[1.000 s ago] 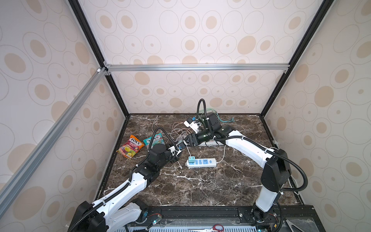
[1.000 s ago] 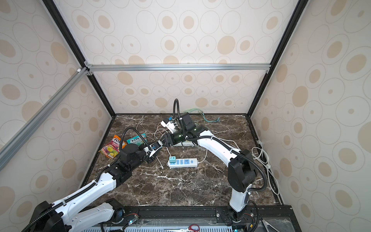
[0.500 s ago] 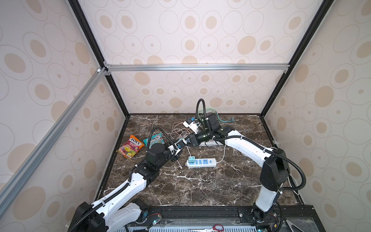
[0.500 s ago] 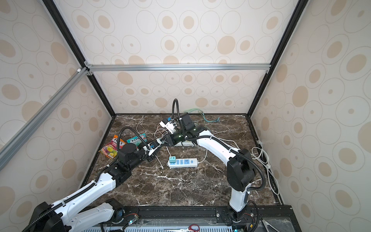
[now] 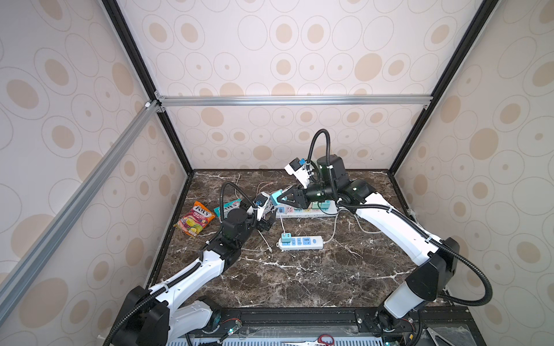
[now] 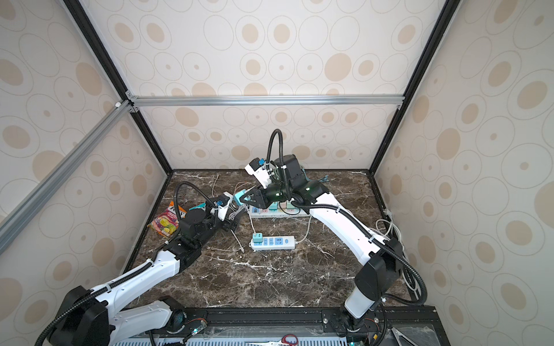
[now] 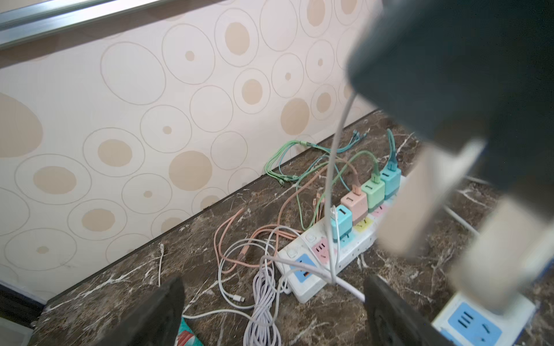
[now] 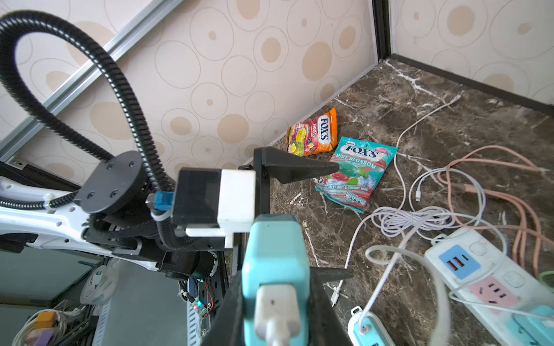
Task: Insert the plug
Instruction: 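Raise the charger with the right gripper while the left opens and withdraws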
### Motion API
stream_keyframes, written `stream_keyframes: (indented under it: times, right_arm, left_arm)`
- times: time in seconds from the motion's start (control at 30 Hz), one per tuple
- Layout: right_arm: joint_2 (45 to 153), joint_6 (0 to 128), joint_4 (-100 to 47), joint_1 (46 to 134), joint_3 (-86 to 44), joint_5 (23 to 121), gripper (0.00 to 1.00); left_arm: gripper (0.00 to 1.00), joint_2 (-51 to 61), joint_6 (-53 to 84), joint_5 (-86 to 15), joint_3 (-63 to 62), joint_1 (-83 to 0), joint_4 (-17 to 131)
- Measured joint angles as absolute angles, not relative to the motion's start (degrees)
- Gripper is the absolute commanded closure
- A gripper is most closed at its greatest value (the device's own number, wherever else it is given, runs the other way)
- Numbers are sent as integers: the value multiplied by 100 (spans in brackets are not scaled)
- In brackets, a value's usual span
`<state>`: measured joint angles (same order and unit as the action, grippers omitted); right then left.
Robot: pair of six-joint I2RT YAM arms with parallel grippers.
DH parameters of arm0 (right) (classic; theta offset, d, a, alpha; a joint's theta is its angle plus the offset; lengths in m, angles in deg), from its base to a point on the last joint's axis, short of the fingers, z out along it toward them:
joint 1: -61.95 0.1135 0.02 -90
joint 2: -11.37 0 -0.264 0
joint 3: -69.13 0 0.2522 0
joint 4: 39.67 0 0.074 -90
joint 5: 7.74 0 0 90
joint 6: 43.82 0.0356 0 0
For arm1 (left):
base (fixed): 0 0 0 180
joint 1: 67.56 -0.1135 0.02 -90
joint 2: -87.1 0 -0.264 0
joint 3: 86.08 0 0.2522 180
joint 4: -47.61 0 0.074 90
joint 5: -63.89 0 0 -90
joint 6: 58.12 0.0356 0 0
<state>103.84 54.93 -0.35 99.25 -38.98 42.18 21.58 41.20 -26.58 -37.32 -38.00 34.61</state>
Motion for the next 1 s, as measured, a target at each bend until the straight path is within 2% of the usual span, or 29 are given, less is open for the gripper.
stream_keyframes:
  times: [0.17, 0.33, 0.77, 1.0]
  right_arm:
    - [10119, 5347, -107, 9999, -3970, 4006, 100]
    - [9818, 5233, -179, 10015, -3985, 3974, 100]
    - [9754, 5187, -225, 10015, -3985, 3976, 100]
    - [9754, 5167, -233, 10015, -3981, 3993, 100]
  left_arm:
    - [15, 1579, 4074, -2478, -3775, -3942, 3316]
    - [22, 1114, 4052, -2730, -3911, -4298, 3137]
    - [19, 231, 3967, -4203, -3944, -4559, 2455]
    - [18, 716, 4174, -4220, -4084, -4845, 2827]
